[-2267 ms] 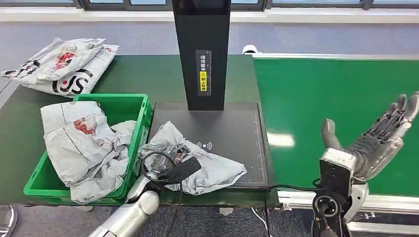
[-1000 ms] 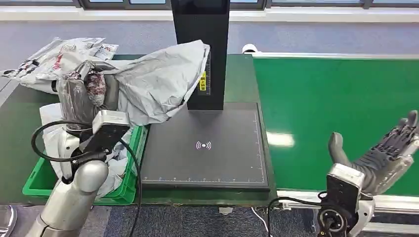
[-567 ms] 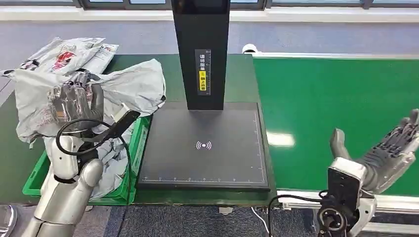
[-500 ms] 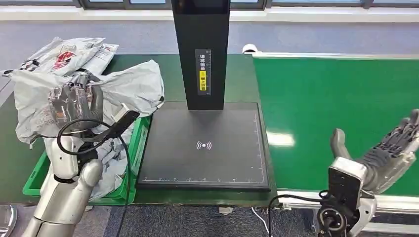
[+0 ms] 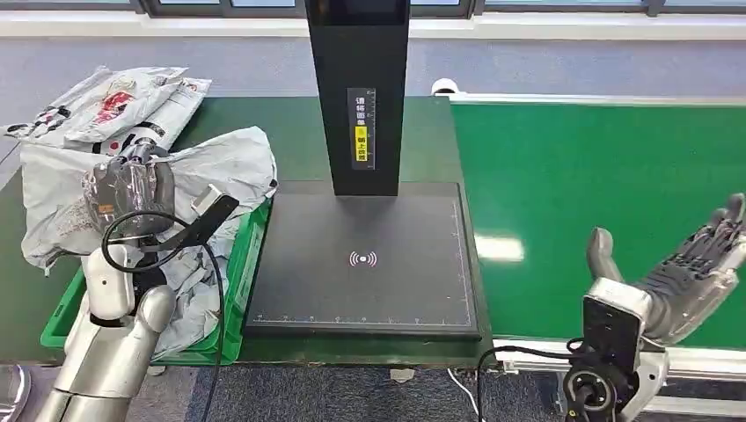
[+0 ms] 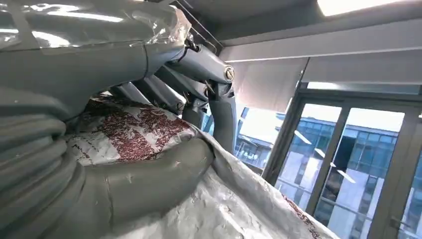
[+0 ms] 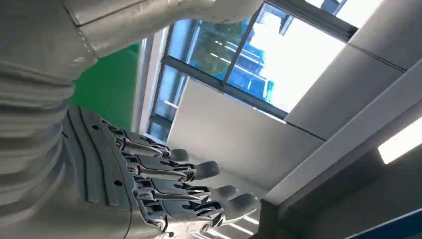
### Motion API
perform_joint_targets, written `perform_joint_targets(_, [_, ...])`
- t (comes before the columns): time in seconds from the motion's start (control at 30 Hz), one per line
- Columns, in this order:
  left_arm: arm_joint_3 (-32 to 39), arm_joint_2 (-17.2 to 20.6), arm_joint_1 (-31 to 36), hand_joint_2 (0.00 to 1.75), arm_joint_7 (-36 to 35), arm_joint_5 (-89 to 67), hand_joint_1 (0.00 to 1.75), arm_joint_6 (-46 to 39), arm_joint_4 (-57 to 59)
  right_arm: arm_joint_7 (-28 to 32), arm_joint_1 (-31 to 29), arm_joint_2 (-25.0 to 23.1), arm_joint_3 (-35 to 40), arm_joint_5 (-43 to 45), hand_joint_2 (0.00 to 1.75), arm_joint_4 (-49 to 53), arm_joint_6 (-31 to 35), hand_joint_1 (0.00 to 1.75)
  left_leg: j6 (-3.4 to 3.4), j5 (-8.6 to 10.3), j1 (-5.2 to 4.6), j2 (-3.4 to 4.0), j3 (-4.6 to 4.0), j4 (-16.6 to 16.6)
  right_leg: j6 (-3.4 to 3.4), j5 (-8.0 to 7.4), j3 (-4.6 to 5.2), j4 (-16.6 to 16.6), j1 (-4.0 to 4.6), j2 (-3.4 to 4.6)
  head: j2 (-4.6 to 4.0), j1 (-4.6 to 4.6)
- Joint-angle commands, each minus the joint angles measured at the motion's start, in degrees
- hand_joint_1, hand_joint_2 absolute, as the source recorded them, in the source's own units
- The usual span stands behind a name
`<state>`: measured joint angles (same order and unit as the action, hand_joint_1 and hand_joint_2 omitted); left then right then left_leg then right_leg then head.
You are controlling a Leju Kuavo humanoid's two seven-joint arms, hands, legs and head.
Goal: Moved the parcel from conveyor to table for the left to box.
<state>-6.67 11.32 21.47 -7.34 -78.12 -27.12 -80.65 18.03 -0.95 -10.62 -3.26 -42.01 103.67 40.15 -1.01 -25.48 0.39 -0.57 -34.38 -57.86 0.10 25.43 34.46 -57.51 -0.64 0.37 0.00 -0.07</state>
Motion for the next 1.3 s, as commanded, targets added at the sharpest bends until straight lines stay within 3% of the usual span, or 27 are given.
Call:
perform_joint_targets(0.03, [2.7,-0.2,0.6,1.75,-1.1,-1.3,1.75,1.2,4.5,-0.2,-0.9,1.4,0.8,0.2,1.75,-0.1,-0.2,0.00,0.02,-0.03,0.01,0.10,0.13,0.1,0.00,0.00,-0.12,0.1,0.02,0.04,0.00,0.00])
perform_joint_targets(0.23, [8.2,1.1,-0.4,1.75,-3.4,-4.0,1.75,0.7,9.9,-0.2,-1.1,2.1,1.8,0.4,1.75,-1.0,-0.2,0.00,0.01,-0.02,-0.02,0.17,0.15,0.1,-0.02,-0.01,-0.09,0.1,-0.02,0.12,0.00,0.00])
perform_joint_targets(0.57, [10.0,-0.4,-0.3,1.75,-4.1,-3.9,1.75,0.1,9.9,-0.1,-1.7,2.5,2.2,0.3,1.75,-1.4,-0.2,0.00,0.04,-0.02,0.01,0.14,0.21,0.1,-0.05,0.02,-0.19,0.2,0.04,0.04,0.00,0.00])
perform_joint_targets(0.6, [10.6,-0.6,-0.2,1.75,-4.6,-5.1,0.37,-0.7,10.0,-0.5,-1.9,2.4,2.4,0.0,1.75,-1.3,-0.2,0.00,0.03,-0.02,0.01,0.10,0.13,0.1,-0.05,0.03,-0.12,0.1,0.03,0.02,0.00,0.00])
perform_joint_targets(0.63, [11.0,-0.7,0.0,1.75,-4.7,-5.1,0.00,-0.9,10.4,-0.7,-2.2,2.5,2.7,-0.1,1.75,-1.4,-0.2,0.00,0.02,-0.01,-0.01,0.07,0.05,0.0,-0.05,0.03,-0.04,0.0,0.01,0.02,-0.02,0.00])
perform_joint_targets(1.17, [12.2,-1.7,-0.4,1.75,-5.4,-7.1,0.00,-0.3,10.4,-1.1,-2.9,2.4,3.0,-1.0,1.75,-0.6,-0.2,0.00,0.04,-0.02,0.01,0.07,0.17,0.1,-0.05,0.03,-0.18,0.1,0.05,-0.03,0.00,0.00])
perform_joint_targets(1.3, [11.0,-4.3,-0.1,1.75,-2.4,-1.9,0.00,1.5,8.7,-1.7,-2.5,2.5,3.2,-1.3,1.75,0.0,-0.2,0.00,0.03,0.00,0.01,-0.03,0.06,0.0,-0.04,0.05,-0.09,0.1,0.04,-0.10,0.00,0.00])
